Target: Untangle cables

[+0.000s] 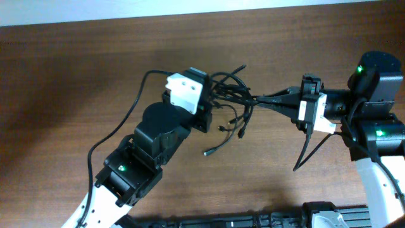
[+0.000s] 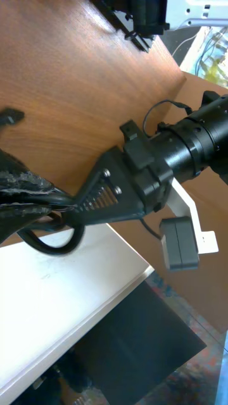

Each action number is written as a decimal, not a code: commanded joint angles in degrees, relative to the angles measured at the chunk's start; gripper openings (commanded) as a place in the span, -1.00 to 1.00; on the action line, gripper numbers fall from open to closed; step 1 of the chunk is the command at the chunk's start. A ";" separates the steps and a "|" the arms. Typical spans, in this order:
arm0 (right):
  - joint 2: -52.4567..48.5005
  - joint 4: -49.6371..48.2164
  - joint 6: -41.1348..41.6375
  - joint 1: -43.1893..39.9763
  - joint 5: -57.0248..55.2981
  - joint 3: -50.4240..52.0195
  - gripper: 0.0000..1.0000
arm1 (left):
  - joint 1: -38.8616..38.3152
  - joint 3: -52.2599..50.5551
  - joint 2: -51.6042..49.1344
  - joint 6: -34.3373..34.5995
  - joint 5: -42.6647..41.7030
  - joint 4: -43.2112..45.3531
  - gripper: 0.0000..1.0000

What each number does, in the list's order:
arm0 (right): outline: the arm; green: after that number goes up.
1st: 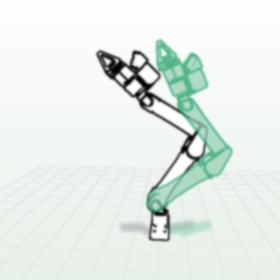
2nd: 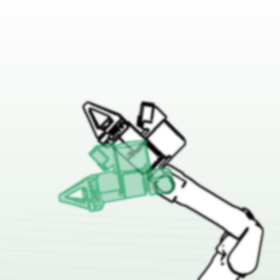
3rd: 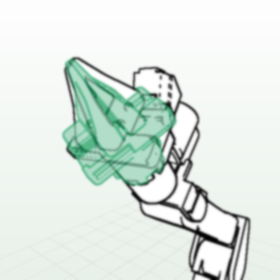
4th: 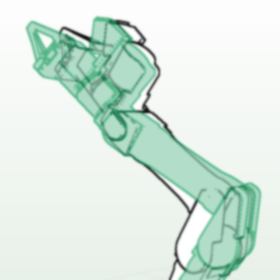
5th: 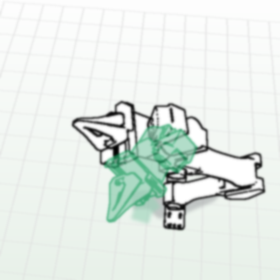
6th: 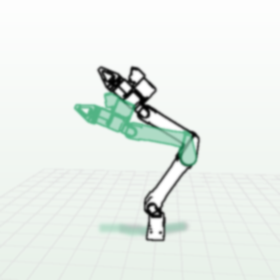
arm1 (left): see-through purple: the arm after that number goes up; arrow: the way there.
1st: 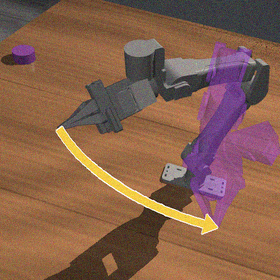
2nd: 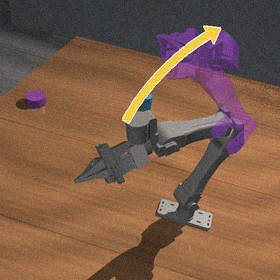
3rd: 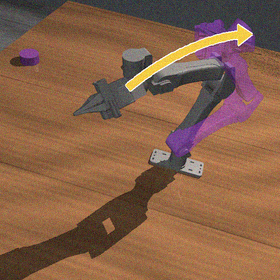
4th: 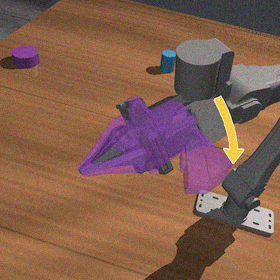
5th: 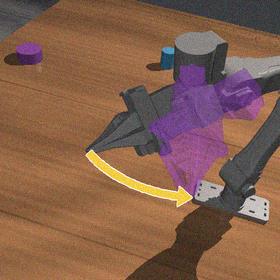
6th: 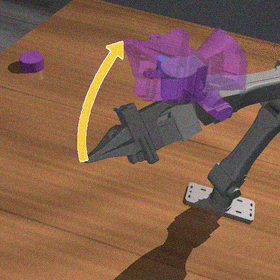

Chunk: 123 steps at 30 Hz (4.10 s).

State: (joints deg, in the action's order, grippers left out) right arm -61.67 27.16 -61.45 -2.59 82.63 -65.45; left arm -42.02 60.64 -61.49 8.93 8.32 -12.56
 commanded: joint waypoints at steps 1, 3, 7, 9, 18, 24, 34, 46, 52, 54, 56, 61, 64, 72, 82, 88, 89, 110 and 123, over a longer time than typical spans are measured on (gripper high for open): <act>0.61 0.46 0.87 -0.13 1.99 -0.46 -0.92 | 0.55 0.59 1.57 9.92 10.16 1.42 -1.00; 0.61 0.48 0.90 -0.13 2.01 -0.46 -0.92 | 0.55 0.59 2.01 10.82 10.12 2.05 -1.00; 0.61 0.48 0.90 -0.13 2.01 -0.46 -0.92 | 0.55 0.59 2.84 10.80 10.14 2.16 -1.00; 0.61 0.48 1.11 -0.13 1.95 -0.46 -0.92 | 0.55 0.59 3.04 10.86 10.14 2.25 -1.00; 0.59 0.48 4.96 -0.11 -1.88 -0.46 -0.31 | 0.55 0.59 3.82 15.43 5.03 5.31 -1.00; 0.55 0.46 4.96 -0.13 -4.24 -0.46 0.29 | 0.55 0.59 3.82 10.16 -8.26 8.04 -1.00; 0.55 0.46 6.97 -0.13 -11.58 -0.46 0.28 | 0.55 0.59 3.82 4.35 -18.60 8.94 -1.00; 0.55 -0.02 7.74 -0.13 -12.96 -0.46 0.60 | 0.55 0.59 3.72 4.20 -20.13 9.11 -1.00; 0.55 -5.11 7.72 -0.11 -13.07 -0.46 0.65 | 0.55 0.59 3.72 4.24 -20.13 9.11 -1.00; 0.55 -5.11 7.74 -0.11 -13.07 -0.46 0.52 | 0.55 0.59 3.72 4.24 -20.13 9.42 -1.00; 0.55 -4.66 7.74 -0.11 -13.05 -0.46 0.17 | 0.55 0.59 3.72 4.26 -20.13 10.38 -1.00; 0.55 -2.69 7.74 -0.11 -13.07 -0.46 -0.24 | 0.55 0.59 3.72 7.74 -19.98 14.12 -1.00; 0.55 -2.51 7.74 -0.11 -13.07 -0.46 -0.27 | 0.55 0.59 3.72 9.27 -18.38 14.29 -1.00; 0.55 -2.54 7.74 -0.13 -13.09 -0.46 -0.92 | 0.55 0.59 3.72 9.90 -17.94 14.03 -1.00; 0.55 -6.36 16.46 -0.11 -12.79 -0.46 -0.92 | 0.55 0.59 3.69 6.71 -20.28 6.47 -0.92; 0.57 -12.26 25.14 -0.11 -12.35 -0.46 -0.92 | 0.52 0.59 2.19 1.66 -30.29 6.49 -0.93; 0.57 -12.22 25.16 -0.11 -12.24 -0.46 -0.92 | 0.52 0.59 1.95 1.66 -30.58 6.75 -0.90; 0.55 -12.46 25.09 -0.11 -4.85 -0.46 -0.92 | 0.55 0.59 -0.07 1.68 -31.45 13.07 -0.95; 0.55 -12.41 25.11 -0.13 -4.85 -0.46 -0.92 | 0.55 0.59 0.04 19.58 -9.57 13.92 -1.00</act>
State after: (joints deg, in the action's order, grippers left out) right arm -61.67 14.76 -37.01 -2.92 76.01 -65.41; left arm -41.71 60.64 -61.47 21.15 -10.46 0.27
